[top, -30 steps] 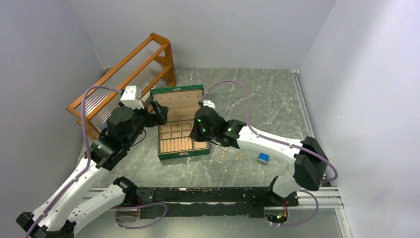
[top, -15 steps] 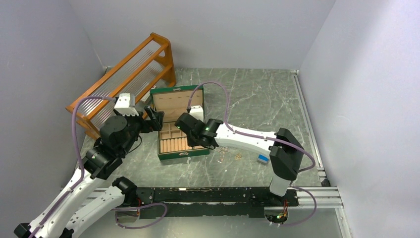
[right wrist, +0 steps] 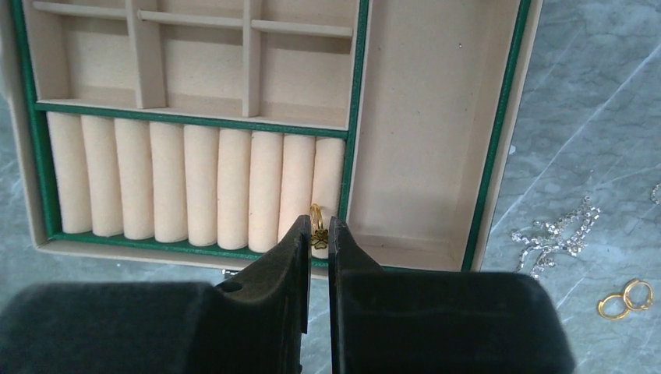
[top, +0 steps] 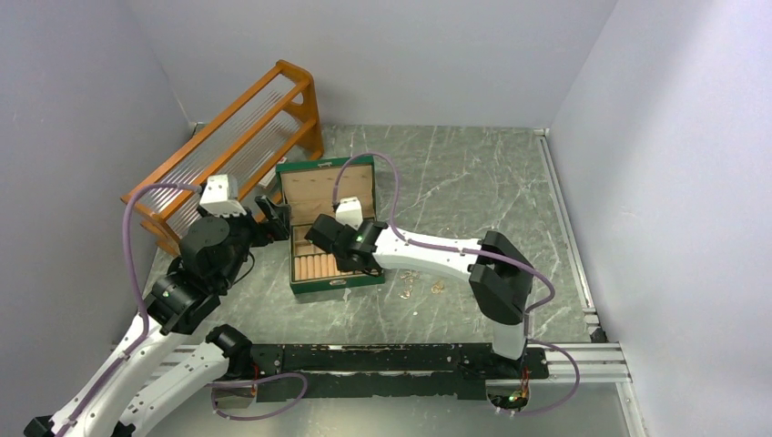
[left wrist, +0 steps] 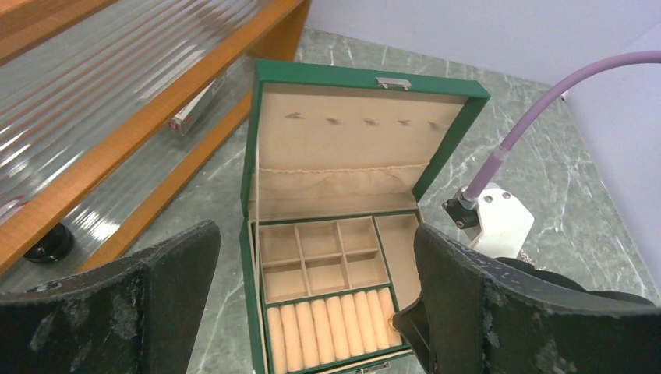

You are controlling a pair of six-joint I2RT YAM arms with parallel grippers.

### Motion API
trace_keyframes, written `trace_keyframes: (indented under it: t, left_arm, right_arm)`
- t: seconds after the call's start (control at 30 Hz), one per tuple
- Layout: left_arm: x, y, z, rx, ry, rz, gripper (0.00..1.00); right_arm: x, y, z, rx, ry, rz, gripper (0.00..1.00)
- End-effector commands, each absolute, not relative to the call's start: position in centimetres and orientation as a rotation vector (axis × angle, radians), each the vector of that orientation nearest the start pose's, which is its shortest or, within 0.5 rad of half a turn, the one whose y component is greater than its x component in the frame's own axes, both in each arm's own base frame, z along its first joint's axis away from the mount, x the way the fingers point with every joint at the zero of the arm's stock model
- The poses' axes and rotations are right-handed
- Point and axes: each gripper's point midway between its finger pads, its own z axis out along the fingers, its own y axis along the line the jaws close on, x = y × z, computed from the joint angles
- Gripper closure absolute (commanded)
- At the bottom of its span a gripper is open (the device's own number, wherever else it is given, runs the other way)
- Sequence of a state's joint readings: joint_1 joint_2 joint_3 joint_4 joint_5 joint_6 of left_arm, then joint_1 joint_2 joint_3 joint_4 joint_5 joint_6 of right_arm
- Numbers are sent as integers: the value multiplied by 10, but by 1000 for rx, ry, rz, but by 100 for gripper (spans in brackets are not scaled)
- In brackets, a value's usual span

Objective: Organize the mixed jewelry

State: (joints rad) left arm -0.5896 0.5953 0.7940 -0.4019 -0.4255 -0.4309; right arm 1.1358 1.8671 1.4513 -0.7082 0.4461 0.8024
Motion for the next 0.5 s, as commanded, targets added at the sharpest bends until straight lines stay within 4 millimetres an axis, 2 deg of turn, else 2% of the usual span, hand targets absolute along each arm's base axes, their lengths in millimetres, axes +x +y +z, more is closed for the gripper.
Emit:
trace_keyframes:
  t: [0.0, 0.47]
  left_arm:
    - [244, -83, 299, -235, 1720, -339, 2]
    - [245, -89, 296, -207, 1734, -354, 1]
  right_arm:
    - [231, 364, 93, -260, 2475, 93, 99]
    - [238, 374, 82, -291, 2467, 80, 99]
